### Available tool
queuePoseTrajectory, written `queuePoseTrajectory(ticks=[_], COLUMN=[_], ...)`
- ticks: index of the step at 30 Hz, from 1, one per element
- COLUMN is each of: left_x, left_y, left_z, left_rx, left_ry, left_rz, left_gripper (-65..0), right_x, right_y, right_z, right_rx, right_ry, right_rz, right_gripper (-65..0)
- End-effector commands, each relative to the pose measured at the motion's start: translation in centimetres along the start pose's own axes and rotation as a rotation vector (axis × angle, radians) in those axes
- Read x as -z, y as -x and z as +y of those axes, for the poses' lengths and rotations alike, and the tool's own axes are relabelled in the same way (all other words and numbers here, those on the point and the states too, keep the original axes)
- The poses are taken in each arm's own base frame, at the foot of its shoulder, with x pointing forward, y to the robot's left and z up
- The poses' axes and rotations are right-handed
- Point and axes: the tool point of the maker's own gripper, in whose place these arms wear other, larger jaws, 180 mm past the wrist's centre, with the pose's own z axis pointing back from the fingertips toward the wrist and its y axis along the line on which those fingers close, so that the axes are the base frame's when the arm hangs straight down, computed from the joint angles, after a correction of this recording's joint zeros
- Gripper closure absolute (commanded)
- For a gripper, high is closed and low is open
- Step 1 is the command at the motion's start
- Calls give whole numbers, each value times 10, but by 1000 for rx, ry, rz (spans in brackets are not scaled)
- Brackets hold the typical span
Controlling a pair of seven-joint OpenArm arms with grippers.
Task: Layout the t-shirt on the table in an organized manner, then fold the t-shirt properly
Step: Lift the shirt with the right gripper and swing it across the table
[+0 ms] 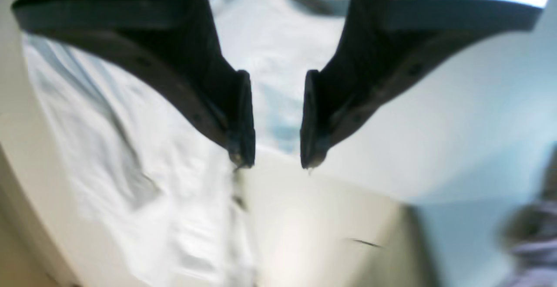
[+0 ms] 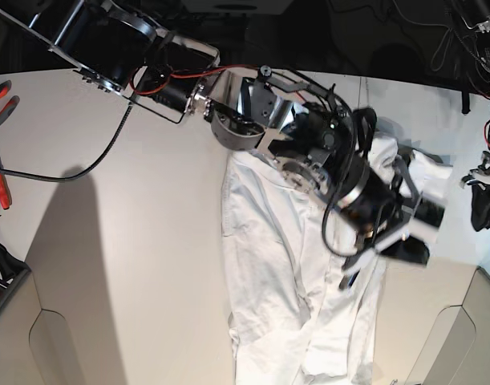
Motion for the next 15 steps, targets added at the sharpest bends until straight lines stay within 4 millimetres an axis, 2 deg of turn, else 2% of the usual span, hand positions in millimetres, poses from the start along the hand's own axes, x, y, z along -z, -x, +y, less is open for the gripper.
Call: queuePoseTrajectory(ticks=[1,2,3,4,5,6,8,9,11,12,15], left_x=[-2,-3,-3,-4,-4,-4,-4,-3,-1,0,3], left_y=[-23,-25,-26,-27,-26,-27,-28,-30,-34,-35,-41], left_z=[3,6,8,8,8,8,8,8,13,17,21], left_rx=[20,22,23,26,25,21,18,17,2,-2,15], left_ry=[5,-3,-6,-6,-5,-3,-3,-6,-35,-56,-82], left_rz=[-64,-66,-68,-67,-67,-69,-72,-78,-89,-90,-97], left_gripper=[-215,-215,-215,-215,-215,-215,-215,-215,-215,-215,-216], right_x=[3,3,4,6,7,8,8,7,5,3,-6], right_y=[-27,-29,-25,-19,-11,-5,10,17,35,46,83], right_z=[-51,-82,-105,-117,-117,-109,-73,-53,-14,7,69], right_rx=[17,65,137,208,260,280,239,222,202,186,51], right_ry=[127,186,210,188,132,56,-128,-210,-321,-365,-488], right_rz=[-72,-70,-53,-27,2,22,73,92,143,177,291], right_gripper=[0,0,0,0,0,0,0,-50,-189,-227,-246])
